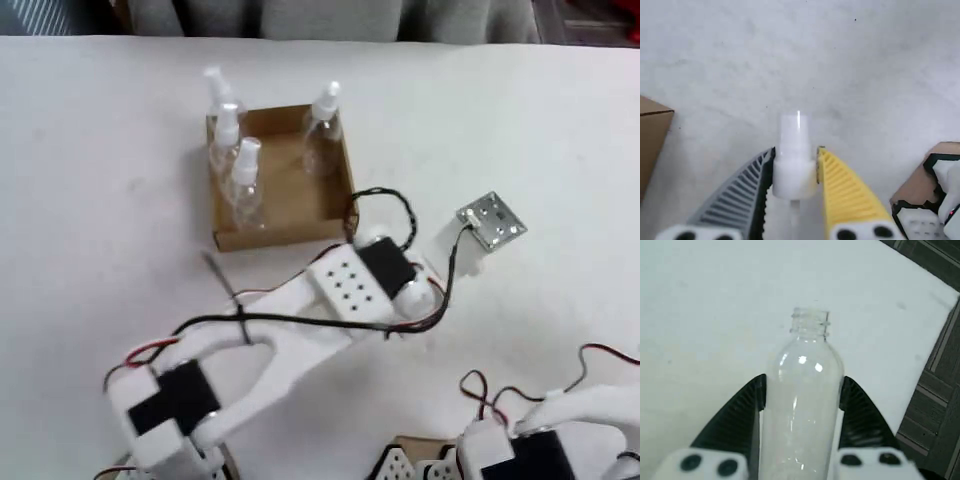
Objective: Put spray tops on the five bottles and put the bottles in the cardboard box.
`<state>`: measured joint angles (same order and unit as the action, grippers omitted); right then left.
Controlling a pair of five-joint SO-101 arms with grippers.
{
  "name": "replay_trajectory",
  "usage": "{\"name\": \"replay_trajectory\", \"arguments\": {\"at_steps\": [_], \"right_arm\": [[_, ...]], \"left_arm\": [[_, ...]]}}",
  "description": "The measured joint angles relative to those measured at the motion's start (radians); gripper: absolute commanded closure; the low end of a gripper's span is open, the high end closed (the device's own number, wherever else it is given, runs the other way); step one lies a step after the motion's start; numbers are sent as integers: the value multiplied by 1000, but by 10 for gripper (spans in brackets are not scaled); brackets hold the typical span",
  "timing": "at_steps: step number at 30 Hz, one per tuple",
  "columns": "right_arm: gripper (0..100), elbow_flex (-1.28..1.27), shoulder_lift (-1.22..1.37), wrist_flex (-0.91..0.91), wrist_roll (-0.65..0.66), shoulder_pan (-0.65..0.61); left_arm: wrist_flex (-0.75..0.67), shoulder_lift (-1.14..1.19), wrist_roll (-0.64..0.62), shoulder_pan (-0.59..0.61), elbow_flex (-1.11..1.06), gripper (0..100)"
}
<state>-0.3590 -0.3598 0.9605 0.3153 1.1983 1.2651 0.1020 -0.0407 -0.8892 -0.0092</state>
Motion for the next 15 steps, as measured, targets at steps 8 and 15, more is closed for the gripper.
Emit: {"name": "replay_trajectory", "arguments": {"at_steps": [8, 15], "right_arm": [[967, 0, -284, 249, 0, -233], [964, -43, -628, 390, -112, -477]], "left_arm": [[-153, -410, 14, 89, -354, 980], [-169, -781, 14, 255, -416, 980]]}}
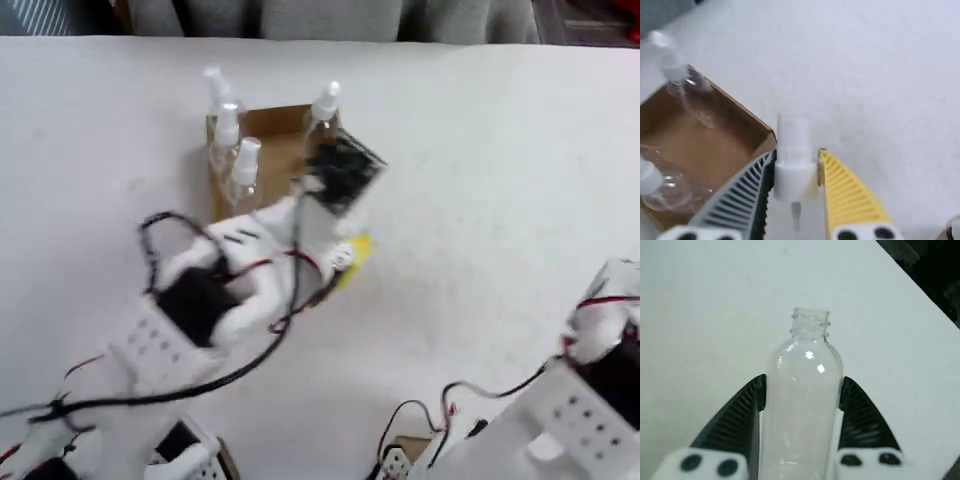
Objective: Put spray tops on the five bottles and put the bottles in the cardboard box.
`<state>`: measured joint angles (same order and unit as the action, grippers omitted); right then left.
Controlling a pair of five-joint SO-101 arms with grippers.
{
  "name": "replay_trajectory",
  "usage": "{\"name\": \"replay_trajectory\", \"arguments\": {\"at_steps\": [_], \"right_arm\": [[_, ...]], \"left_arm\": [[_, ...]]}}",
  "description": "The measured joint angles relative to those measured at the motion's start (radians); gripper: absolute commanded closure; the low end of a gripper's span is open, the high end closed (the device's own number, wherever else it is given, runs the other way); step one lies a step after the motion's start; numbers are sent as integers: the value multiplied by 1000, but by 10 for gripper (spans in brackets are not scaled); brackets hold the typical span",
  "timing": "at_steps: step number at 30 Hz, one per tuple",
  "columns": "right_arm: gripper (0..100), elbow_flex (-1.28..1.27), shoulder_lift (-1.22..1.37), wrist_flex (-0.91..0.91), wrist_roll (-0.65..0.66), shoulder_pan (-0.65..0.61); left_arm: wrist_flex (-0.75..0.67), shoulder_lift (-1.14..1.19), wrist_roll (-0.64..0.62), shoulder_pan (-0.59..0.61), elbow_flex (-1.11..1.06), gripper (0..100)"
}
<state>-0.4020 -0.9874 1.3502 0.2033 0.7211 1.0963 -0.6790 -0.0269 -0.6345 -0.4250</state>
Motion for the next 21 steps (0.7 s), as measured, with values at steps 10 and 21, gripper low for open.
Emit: {"name": "replay_trajectory", "arguments": {"at_steps": [10, 21], "right_arm": [[967, -325, -261, -420, -189, -443], [967, -695, -559, -916, -204, -984]], "left_arm": [[-147, -126, 0, 330, 81, 980], [-311, -126, 0, 462, 347, 980]]}}
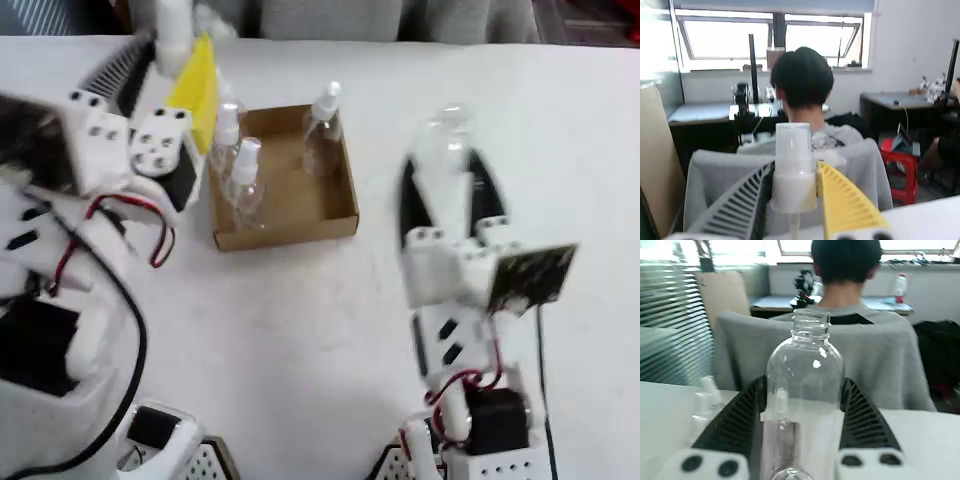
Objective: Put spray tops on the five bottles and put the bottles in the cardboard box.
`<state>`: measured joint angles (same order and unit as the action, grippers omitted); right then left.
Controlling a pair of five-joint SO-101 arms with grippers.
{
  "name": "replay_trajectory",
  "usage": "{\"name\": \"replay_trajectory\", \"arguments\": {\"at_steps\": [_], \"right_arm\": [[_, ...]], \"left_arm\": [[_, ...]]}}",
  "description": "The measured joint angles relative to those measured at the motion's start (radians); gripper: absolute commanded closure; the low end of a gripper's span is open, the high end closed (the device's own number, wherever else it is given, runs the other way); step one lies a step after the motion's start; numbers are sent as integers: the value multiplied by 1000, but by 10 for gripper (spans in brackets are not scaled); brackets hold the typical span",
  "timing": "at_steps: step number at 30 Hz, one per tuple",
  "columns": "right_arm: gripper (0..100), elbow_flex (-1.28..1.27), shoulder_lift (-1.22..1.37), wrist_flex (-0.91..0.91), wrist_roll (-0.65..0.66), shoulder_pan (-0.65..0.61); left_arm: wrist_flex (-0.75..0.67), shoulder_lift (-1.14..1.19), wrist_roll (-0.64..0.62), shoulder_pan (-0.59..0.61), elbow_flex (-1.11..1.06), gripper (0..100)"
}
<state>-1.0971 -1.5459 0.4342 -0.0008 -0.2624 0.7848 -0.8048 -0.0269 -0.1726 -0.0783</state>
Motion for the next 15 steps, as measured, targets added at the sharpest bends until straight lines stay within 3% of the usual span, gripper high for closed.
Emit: {"name": "replay_trajectory", "arguments": {"at_steps": [11, 15], "right_arm": [[967, -278, -245, -101, 58, -351], [967, -400, -242, -178, 58, -405]], "left_arm": [[-402, -12, 0, -5, 66, 980], [-483, 5, 0, -95, 117, 980]]}}
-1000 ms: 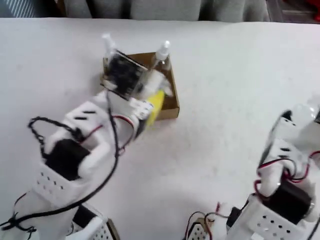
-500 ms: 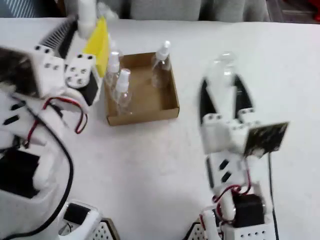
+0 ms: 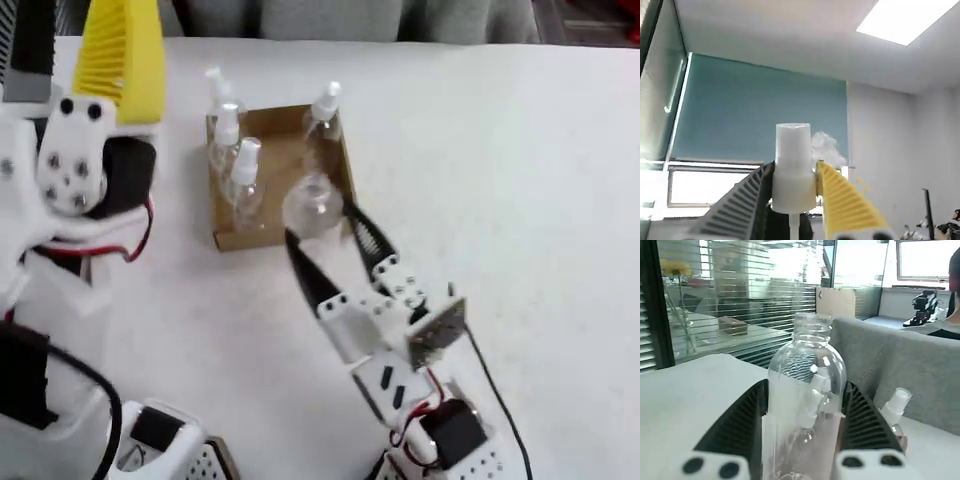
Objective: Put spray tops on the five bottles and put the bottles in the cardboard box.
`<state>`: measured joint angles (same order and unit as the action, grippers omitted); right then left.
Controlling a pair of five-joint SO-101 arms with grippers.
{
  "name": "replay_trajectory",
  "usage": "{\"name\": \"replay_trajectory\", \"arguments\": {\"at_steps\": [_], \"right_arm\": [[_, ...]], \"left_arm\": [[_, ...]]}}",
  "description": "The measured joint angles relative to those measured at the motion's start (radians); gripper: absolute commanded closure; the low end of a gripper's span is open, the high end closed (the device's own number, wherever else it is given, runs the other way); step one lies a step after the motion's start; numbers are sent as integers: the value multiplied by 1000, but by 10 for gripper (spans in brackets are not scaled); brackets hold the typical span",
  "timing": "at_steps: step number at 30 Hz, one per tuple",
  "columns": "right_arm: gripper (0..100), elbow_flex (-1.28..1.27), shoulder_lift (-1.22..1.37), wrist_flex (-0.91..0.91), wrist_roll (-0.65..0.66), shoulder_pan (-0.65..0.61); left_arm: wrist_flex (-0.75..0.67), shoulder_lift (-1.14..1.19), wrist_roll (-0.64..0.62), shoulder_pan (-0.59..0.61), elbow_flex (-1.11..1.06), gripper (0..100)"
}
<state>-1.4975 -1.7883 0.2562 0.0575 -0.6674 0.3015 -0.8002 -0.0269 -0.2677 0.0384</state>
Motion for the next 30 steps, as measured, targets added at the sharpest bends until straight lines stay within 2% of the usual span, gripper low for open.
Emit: {"name": "replay_trajectory", "arguments": {"at_steps": [5, 9, 12, 16, 19, 26, 30], "right_arm": [[967, -124, -3, -87, 0, -15], [967, -163, -3, -95, 3, -15], [967, -169, -3, -95, 3, -17], [967, -169, -3, -97, 5, -15], [967, -169, -3, -97, 6, -20], [967, -169, -3, -97, 6, -20], [967, -169, -3, -97, 6, -18]], "left_arm": [[-5, 92, 0, -94, 103, 980], [106, 141, 0, -149, 117, 980], [196, 137, 0, -196, 94, 980], [204, 140, 0, -216, -9, 980], [170, 141, 0, -213, -126, 980], [-3, 5, 0, -239, -440, 980], [-28, -63, 0, -241, -534, 980]]}}
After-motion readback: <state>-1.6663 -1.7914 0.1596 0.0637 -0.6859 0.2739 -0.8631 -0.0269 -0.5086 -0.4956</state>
